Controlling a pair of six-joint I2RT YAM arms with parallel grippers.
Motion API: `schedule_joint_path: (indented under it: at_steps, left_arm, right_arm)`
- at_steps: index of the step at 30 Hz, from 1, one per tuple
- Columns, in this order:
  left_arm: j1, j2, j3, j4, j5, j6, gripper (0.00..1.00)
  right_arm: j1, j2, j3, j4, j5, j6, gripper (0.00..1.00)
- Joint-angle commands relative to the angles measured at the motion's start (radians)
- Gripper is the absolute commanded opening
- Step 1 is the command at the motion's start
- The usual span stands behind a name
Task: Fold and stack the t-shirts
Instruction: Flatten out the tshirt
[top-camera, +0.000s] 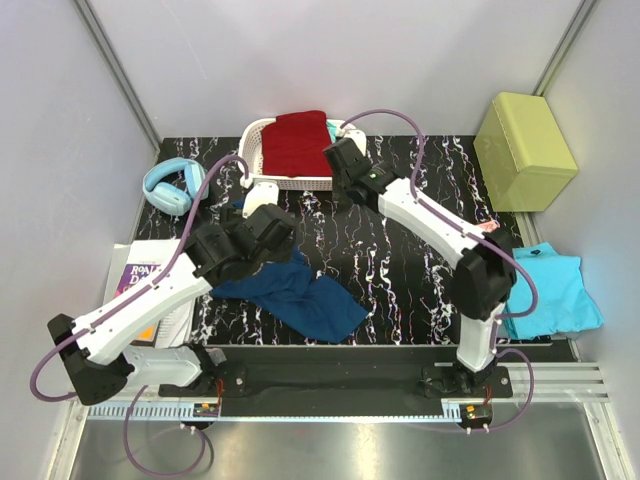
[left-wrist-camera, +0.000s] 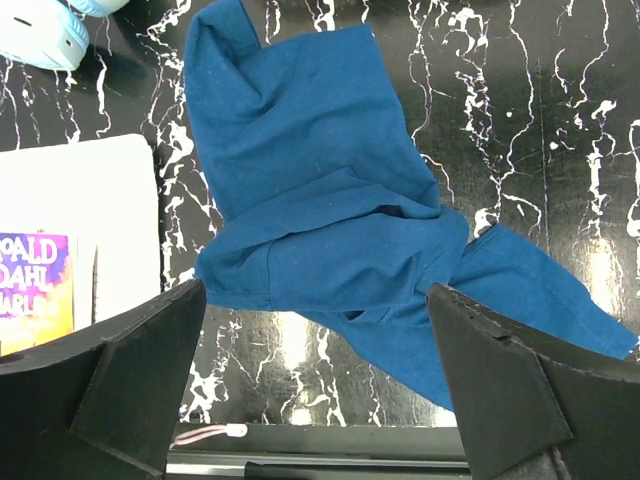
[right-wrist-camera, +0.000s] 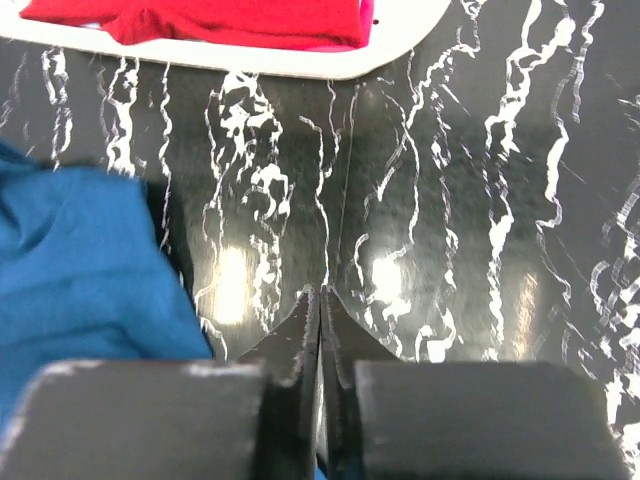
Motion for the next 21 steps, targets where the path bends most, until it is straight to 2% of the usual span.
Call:
schedule_joint_path:
  at_steps: [1, 8, 13, 16, 20, 21]
  left_arm:
    - [0.003, -0.009, -0.013, 0.023, 0.019, -0.051, 0.99]
    - [0.003, -0.035, -0.061, -0.003, 0.002, -0.079, 0.99]
    - [0.003, -0.033, -0.081, -0.018, 0.011, -0.082, 0.99]
    - [0.003, -0.023, -0.087, -0.021, 0.018, -0.077, 0.99]
    - [0.003, -0.004, -0.084, -0.026, 0.028, -0.068, 0.99]
    - [0.003, -0.001, -0.084, -0.028, 0.03, -0.066, 0.99]
  right_arm:
    - [-0.033, 0.106, 0.096, 0.039, -0.065, -0.027, 0.0]
    - [-0.081, 0.26, 0.188, 0.036, -0.143, -0.023, 0.0]
    - [-0.124, 0.383, 0.347, -0.012, -0.168, -0.019, 0.0]
    - [-0.138, 0.47, 0.47, -0.053, -0.193, -0.03, 0.0]
    - [-0.15, 0.646, 0.79, -0.197, -0.222, -0.039, 0.0]
    - [-0.151, 0.67, 0.803, -0.202, -0.225, -0.033, 0.0]
